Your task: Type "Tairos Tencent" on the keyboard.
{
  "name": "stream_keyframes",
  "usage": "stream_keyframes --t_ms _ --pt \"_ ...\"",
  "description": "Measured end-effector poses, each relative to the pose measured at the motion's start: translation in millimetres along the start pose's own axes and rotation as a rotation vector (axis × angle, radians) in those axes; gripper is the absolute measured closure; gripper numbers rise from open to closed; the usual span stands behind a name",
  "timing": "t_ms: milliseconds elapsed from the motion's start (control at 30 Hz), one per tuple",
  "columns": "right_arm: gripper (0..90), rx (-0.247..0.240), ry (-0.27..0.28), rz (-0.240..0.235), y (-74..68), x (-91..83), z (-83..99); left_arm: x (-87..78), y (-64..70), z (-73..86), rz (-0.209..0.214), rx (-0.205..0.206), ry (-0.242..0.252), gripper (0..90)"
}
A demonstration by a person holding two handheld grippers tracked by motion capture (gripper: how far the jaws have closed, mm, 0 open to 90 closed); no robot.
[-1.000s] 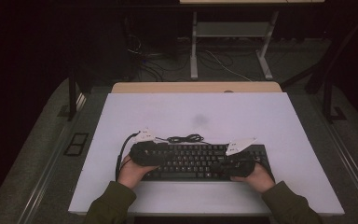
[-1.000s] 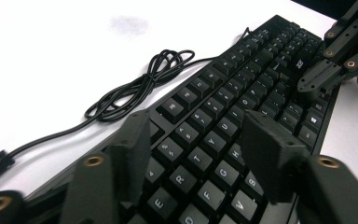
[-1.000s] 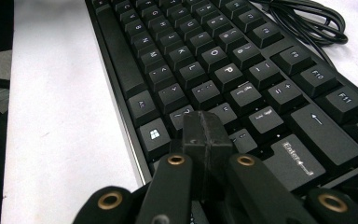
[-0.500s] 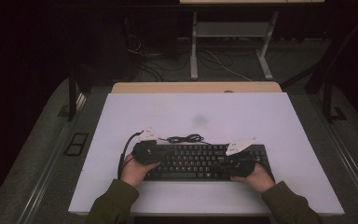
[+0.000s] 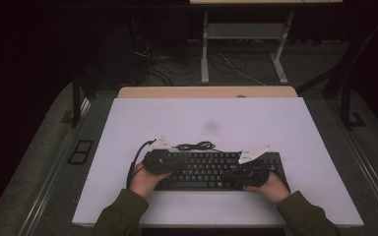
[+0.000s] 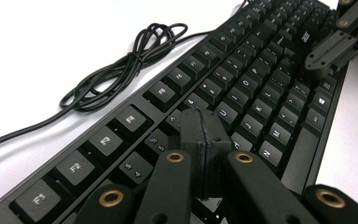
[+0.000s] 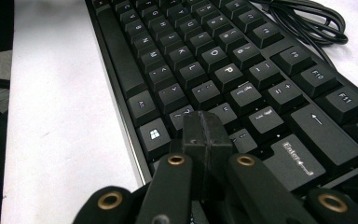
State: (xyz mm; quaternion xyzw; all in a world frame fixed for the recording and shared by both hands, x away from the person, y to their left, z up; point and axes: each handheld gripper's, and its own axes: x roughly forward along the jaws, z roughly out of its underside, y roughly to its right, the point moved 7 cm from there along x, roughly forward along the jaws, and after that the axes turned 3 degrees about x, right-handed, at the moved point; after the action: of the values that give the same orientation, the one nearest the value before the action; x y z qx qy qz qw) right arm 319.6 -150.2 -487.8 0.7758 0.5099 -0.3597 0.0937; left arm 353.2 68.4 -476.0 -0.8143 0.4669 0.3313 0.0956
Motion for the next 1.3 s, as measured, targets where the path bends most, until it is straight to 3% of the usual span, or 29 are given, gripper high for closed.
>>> stream_keyframes --t_ms 633,667,933,1300 --pt "89.6 -0.001 -0.001 0.001 0.0 0.0 0.0 5.1 1.0 1.7 -0.004 -0.005 -0.021 89.2" --pt "89.6 -0.001 -0.001 0.002 0.0 -0.1 0.0 5.3 0.1 3.2 -0.006 0.008 -0.04 89.2" --pt "89.6 -0.001 -0.001 0.002 0.0 0.0 0.0 4.8 0.5 2.8 -0.002 0.008 -0.038 89.2" --pt "89.6 0.0 0.001 -0.001 0.0 0.0 0.1 -6.5 0.6 0.4 0.0 -0.001 0.009 86.1"
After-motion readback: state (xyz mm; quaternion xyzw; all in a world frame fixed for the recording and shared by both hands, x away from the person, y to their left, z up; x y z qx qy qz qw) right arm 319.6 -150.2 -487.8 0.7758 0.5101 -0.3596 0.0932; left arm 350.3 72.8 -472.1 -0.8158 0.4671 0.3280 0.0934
